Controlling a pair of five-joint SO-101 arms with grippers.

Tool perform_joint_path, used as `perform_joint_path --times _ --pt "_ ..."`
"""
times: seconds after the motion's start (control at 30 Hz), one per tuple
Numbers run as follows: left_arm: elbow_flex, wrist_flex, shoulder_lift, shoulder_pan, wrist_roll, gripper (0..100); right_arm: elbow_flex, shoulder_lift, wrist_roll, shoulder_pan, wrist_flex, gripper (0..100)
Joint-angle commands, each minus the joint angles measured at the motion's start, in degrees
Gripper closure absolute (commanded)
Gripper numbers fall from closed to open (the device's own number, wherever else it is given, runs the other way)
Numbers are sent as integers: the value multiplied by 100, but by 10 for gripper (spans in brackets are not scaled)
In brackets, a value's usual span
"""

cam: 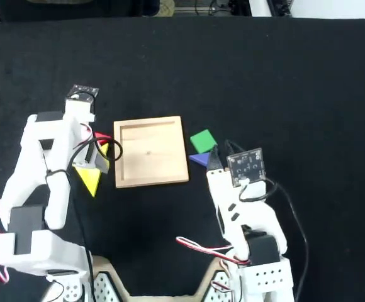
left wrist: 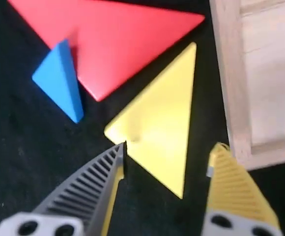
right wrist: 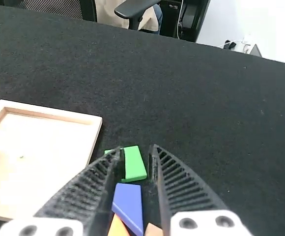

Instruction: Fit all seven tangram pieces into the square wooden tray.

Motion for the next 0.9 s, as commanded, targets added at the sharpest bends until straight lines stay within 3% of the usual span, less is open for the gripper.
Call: perform_joint_path --times 0.0,0.2,0.57,0.87 --pt "-295 -299 97 -189 431 693 -13 -470 70 -62 18 902" --pt "-303 -343 211 -321 791 633 -13 -470 70 -62 18 902" --pt "-242 -343 264 -338 -114 633 -13 -470 70 -70 79 902" --pt "-1007 -70 1187 -356 -158 634 -13 -470 79 -70 114 902"
